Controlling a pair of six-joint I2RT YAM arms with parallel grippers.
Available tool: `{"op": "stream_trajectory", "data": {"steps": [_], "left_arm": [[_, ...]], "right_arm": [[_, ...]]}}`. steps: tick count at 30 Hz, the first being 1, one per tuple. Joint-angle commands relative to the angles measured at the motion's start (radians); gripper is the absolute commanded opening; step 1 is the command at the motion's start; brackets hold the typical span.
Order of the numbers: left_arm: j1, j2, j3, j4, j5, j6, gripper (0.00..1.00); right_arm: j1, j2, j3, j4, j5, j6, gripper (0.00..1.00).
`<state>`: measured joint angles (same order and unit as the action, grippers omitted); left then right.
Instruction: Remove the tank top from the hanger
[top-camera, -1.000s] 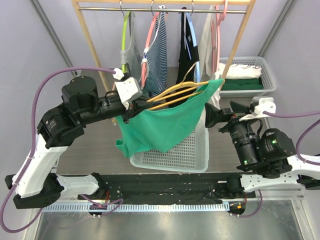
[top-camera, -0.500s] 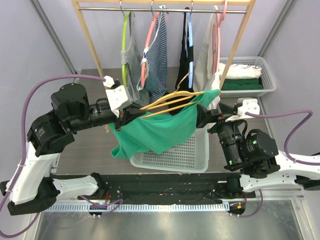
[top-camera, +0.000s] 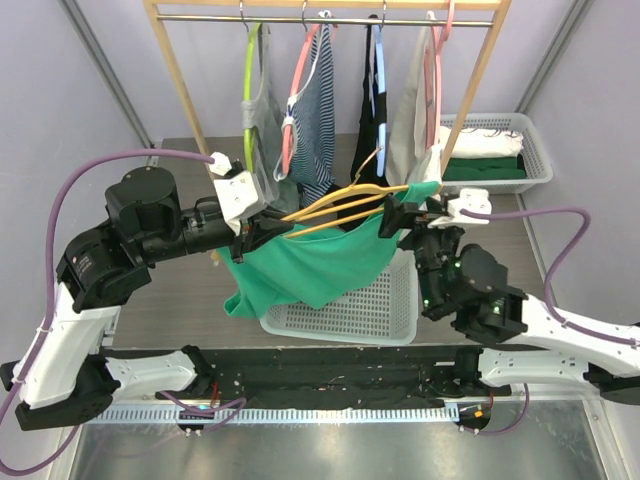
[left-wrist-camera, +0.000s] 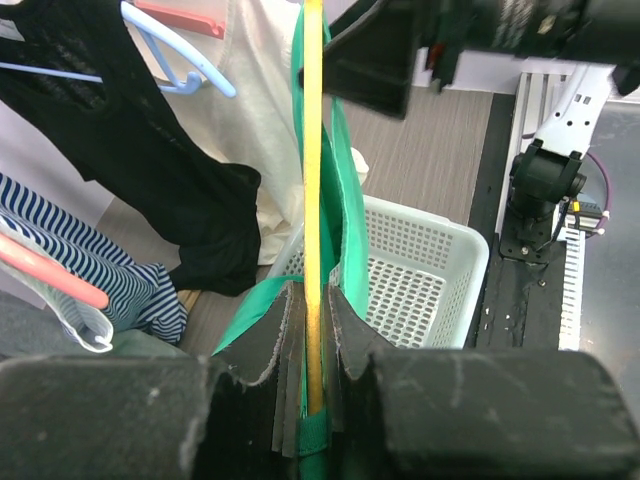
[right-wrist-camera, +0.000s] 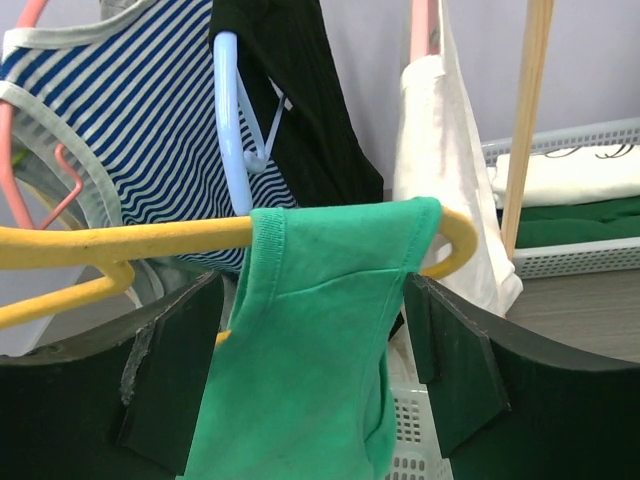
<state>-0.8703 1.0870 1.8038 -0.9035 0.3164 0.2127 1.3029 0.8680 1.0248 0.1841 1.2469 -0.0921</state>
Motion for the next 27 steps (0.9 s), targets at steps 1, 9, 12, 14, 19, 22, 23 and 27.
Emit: {"op": "stream_trajectory", "data": {"steps": [1, 9, 12, 14, 19, 22, 23, 27], "left_arm": [[0.001, -0.013, 0.009, 0.077, 0.016, -0.013, 0.00], [0.001, -0.012, -0.003, 0.081, 0.006, -0.010, 0.00], [0.001, -0.003, -0.003, 0.087, -0.003, -0.009, 0.00], [0.001, 0.007, -0.003, 0.090, -0.007, -0.004, 0.00], [0.002, 0.013, 0.008, 0.071, -0.008, 0.019, 0.00], [0.002, 0.004, 0.000, 0.046, -0.008, 0.033, 0.00], [0.002, -0.002, -0.009, 0.043, -0.011, 0.036, 0.00], [0.011, -0.030, -0.037, 0.037, -0.007, 0.048, 0.00]], "right_arm": [[-0.071, 0.028, 0.043, -0.050, -0.104, 0.143, 0.79], [-0.102, -0.046, 0.024, -0.113, -0.107, 0.187, 0.33], [-0.102, -0.064, 0.038, -0.165, -0.113, 0.209, 0.31], [-0.102, -0.069, 0.052, -0.211, -0.118, 0.218, 0.27], [-0.102, -0.110, 0.055, -0.225, -0.070, 0.197, 0.09], [-0.102, -0.144, 0.072, -0.224, -0.006, 0.158, 0.08], [-0.102, -0.167, 0.077, -0.224, 0.005, 0.134, 0.08], [-0.103, -0.218, 0.096, -0.210, 0.069, 0.074, 0.07]]}}
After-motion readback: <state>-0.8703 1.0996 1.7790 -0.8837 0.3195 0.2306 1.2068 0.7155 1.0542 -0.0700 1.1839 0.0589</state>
